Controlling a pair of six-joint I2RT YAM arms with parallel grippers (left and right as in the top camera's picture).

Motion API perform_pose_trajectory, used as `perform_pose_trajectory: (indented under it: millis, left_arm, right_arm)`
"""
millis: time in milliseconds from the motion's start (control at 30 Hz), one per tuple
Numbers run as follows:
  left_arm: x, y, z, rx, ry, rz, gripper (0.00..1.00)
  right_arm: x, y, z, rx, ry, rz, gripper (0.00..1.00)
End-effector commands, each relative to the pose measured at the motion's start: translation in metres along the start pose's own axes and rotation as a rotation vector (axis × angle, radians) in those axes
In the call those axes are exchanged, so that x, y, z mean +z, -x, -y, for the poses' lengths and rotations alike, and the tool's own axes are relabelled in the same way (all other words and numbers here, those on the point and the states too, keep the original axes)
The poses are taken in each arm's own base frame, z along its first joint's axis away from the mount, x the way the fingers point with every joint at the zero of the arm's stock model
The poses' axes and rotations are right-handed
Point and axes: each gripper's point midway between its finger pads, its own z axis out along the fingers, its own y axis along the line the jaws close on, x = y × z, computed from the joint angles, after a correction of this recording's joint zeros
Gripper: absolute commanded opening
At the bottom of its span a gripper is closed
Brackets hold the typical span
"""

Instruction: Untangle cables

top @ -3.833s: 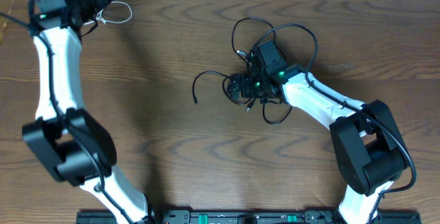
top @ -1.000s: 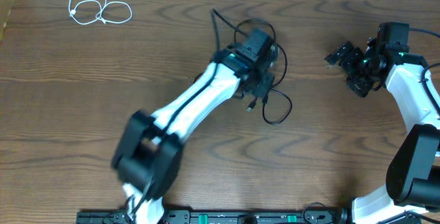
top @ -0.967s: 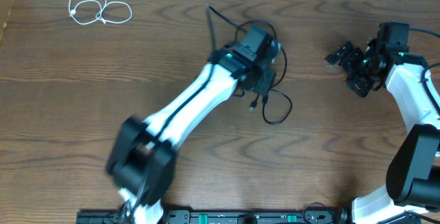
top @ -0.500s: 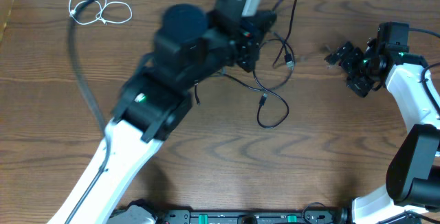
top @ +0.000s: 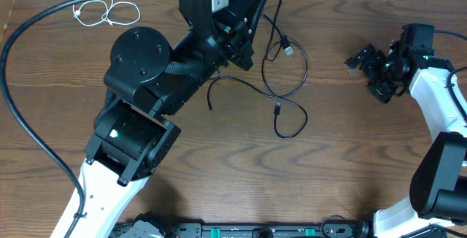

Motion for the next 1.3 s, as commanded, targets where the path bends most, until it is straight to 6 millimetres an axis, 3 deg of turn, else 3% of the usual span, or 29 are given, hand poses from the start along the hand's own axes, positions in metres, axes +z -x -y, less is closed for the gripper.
perform_pose_trajectory:
  millis: [0, 233, 433, 500, 533, 567, 700, 800, 900, 1067, 1267]
  left_arm:
    - [-0.005, 0.007, -0.003, -0.043, 0.025, 0.013, 0.07]
    - [-0.006, 0.006, -0.003, -0.115, 0.027, 0.009, 0.08]
    - [-0.015, 0.005, 0.003, -0.397, 0.012, -0.011, 0.08]
    - [-0.025, 0.014, 0.009, -0.407, -0.011, 0.007, 0.07]
    - [-0.03, 0.019, 0.01, -0.403, -0.009, 0.024, 0.07]
    - [-0.038, 0.028, 0.009, -0.4, 0.008, 0.057, 0.07]
    - [-0.058, 0.046, 0.009, -0.396, 0.034, 0.128, 0.08]
    - [-0.066, 0.053, 0.013, -0.404, 0.021, 0.144, 0.07]
    - [-0.067, 0.053, 0.013, -0.403, 0.021, 0.144, 0.07]
    - [-0.066, 0.049, 0.011, -0.406, 0.033, 0.129, 0.07]
    - [-0.066, 0.049, 0.011, -0.406, 0.035, 0.13, 0.08]
  right_arm:
    - [0.001, 0.001, 0.003, 0.012, -0.005, -0.001, 0.99]
    - [0.001, 0.001, 0.003, 0.012, -0.005, -0.001, 0.99]
    - [-0.001, -0.008, -0.017, 0.106, 0.101, -0.068, 0.99]
    - [-0.003, -0.015, -0.032, 0.023, 0.187, -0.11, 0.99]
    - [-0.007, -0.02, -0.05, -0.094, 0.279, -0.13, 0.99]
    - [-0.013, -0.031, -0.074, -0.288, 0.413, -0.15, 0.99]
    - [-0.024, -0.077, -0.118, -0.635, 0.643, -0.211, 0.99]
    - [-0.021, -0.115, -0.142, -0.833, 0.713, -0.233, 0.99]
    - [-0.021, -0.149, -0.171, -0.967, 0.785, -0.235, 0.99]
    - [-0.028, -0.191, -0.213, -1.118, 0.909, -0.197, 0.99]
    - [-0.033, -0.223, -0.228, -1.256, 0.983, -0.179, 0.99]
